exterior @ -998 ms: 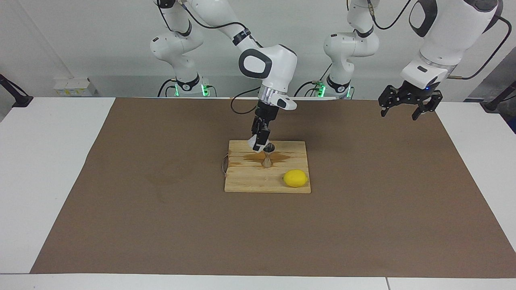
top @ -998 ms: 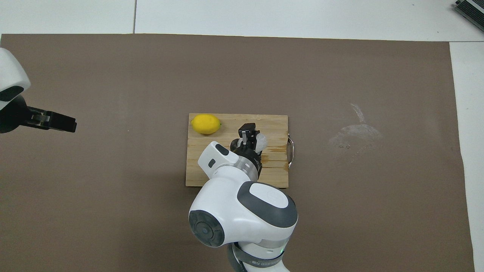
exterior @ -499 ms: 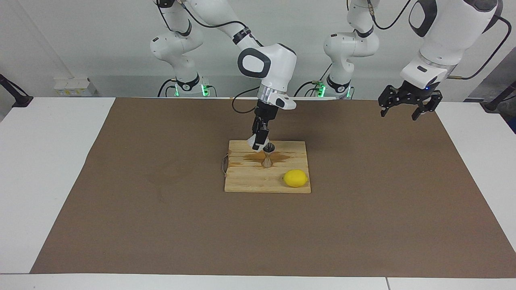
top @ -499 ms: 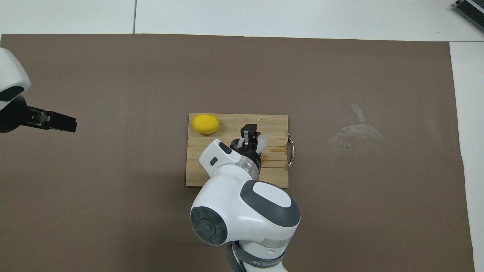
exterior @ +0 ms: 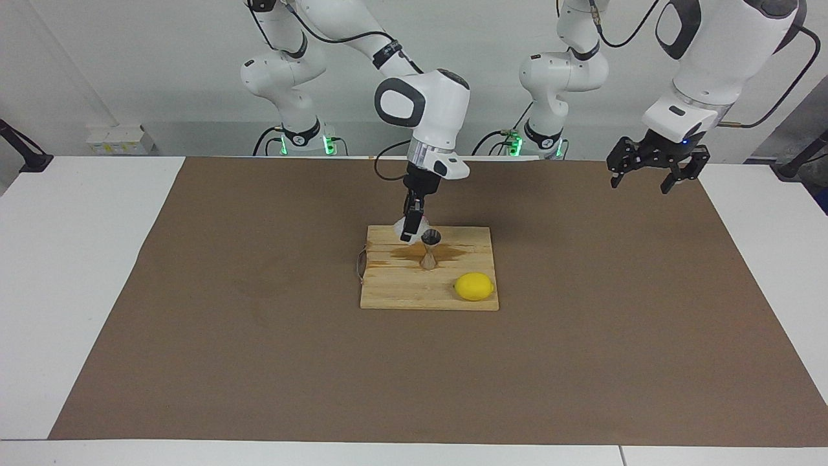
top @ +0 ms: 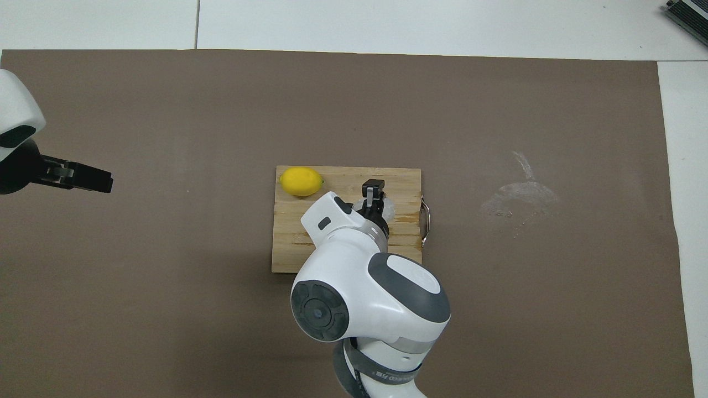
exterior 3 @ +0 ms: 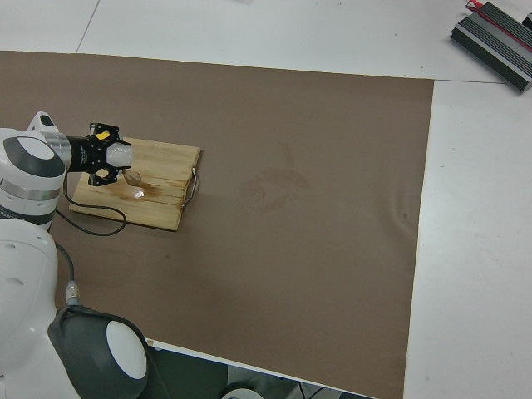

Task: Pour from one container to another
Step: 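Tilt the clear cup back upright with the right gripper, then carry the clear cup with the right gripper off the board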

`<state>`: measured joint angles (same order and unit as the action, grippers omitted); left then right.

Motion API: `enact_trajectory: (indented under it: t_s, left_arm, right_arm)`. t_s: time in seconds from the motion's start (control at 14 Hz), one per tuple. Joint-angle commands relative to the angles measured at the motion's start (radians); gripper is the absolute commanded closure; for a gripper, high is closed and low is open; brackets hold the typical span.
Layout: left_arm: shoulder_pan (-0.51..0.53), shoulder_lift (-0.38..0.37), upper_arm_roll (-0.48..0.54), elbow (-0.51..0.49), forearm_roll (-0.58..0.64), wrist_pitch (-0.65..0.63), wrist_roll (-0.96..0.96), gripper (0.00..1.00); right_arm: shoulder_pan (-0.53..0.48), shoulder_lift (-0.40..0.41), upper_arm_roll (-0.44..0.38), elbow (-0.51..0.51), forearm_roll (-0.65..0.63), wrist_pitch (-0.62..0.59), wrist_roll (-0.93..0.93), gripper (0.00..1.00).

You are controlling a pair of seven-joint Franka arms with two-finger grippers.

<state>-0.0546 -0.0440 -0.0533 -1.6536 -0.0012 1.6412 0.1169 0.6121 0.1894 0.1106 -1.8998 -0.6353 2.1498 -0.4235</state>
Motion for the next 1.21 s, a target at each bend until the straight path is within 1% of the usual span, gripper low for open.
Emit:
enact_trajectory:
  t_s: [0.0, 0.21, 0.43, 0.64, 0.86, 1.0, 1.14]
  left_arm:
    - [-0.013, -0.016, 0.009, -0.009, -0.003, 0.014, -0.011, 0.00]
    - [-0.013, -0.016, 0.009, -0.009, -0.002, 0.012, -0.011, 0.00]
    - [-0.013, -0.016, 0.009, -0.009, -0.003, 0.014, -0.011, 0.00]
    - [-0.013, -0.016, 0.009, -0.011, -0.002, 0.014, -0.008, 0.00]
    - [-0.013, -0.016, 0.009, -0.011, -0.003, 0.014, -0.008, 0.00]
    - [-0.011, -0.016, 0.009, -0.011, -0.003, 0.014, -0.011, 0.00]
    - [-0.010, -0.016, 0.010, -0.011, -0.003, 0.014, -0.008, 0.00]
  right_arm:
    - [-0.035, -0.027, 0.009, -0.007, 0.072, 0.010, -0.006, 0.75]
    - [-0.058, -0.028, 0.009, -0.008, 0.138, 0.010, -0.055, 0.75]
    - [-0.106, -0.028, 0.008, -0.013, 0.250, 0.010, -0.155, 0.75]
    - [-0.153, -0.027, 0.009, -0.021, 0.319, 0.012, -0.231, 0.75]
    - [-0.227, -0.025, 0.008, -0.036, 0.449, 0.027, -0.404, 0.75]
    - [-0.281, -0.027, 0.008, -0.080, 0.534, 0.082, -0.512, 0.75]
    - [-0.337, -0.030, 0.008, -0.108, 0.620, 0.090, -0.637, 0.75]
